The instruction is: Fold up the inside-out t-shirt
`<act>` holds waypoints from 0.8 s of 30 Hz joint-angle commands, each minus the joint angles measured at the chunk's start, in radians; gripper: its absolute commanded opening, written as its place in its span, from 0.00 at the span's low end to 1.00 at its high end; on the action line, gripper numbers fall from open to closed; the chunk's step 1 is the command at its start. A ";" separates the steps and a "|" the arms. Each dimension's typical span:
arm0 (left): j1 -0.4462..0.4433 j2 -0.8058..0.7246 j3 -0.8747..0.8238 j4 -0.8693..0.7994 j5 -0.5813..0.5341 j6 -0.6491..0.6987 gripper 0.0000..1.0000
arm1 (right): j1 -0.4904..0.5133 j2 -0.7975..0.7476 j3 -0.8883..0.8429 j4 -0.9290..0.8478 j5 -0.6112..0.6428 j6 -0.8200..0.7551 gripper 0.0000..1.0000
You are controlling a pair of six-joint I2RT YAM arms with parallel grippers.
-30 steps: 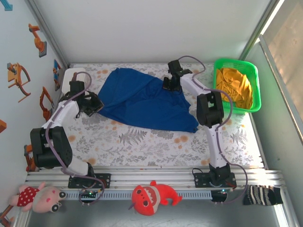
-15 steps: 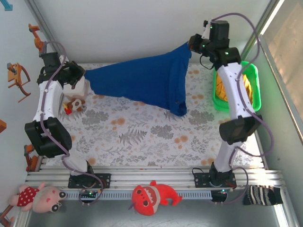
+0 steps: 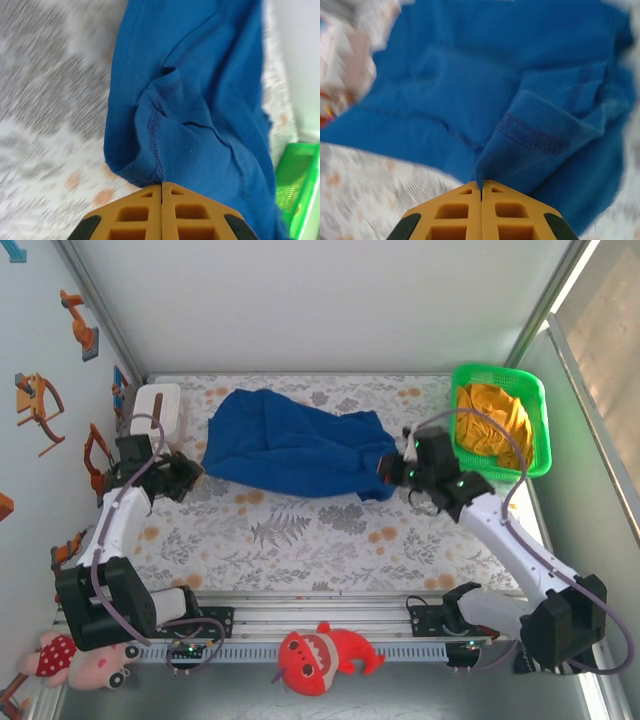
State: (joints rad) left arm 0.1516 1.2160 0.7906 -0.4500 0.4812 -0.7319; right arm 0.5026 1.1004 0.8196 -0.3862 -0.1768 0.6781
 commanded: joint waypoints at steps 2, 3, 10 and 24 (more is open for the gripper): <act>0.004 -0.045 -0.034 -0.043 -0.066 0.037 0.35 | 0.141 -0.070 -0.264 0.136 0.121 0.209 0.00; 0.007 -0.031 -0.015 -0.064 -0.073 0.060 0.44 | 0.162 -0.074 -0.297 0.137 0.132 0.229 0.07; 0.008 0.076 0.173 -0.131 -0.121 0.146 0.69 | 0.192 -0.175 -0.204 -0.050 0.283 0.187 0.52; -0.131 0.437 0.347 -0.093 -0.160 0.267 0.66 | 0.193 0.028 0.018 -0.106 0.374 0.060 0.54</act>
State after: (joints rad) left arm 0.0486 1.6100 1.0920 -0.5396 0.3489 -0.5308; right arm 0.6907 1.1221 0.8116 -0.4782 0.1490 0.7567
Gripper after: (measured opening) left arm 0.665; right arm 0.539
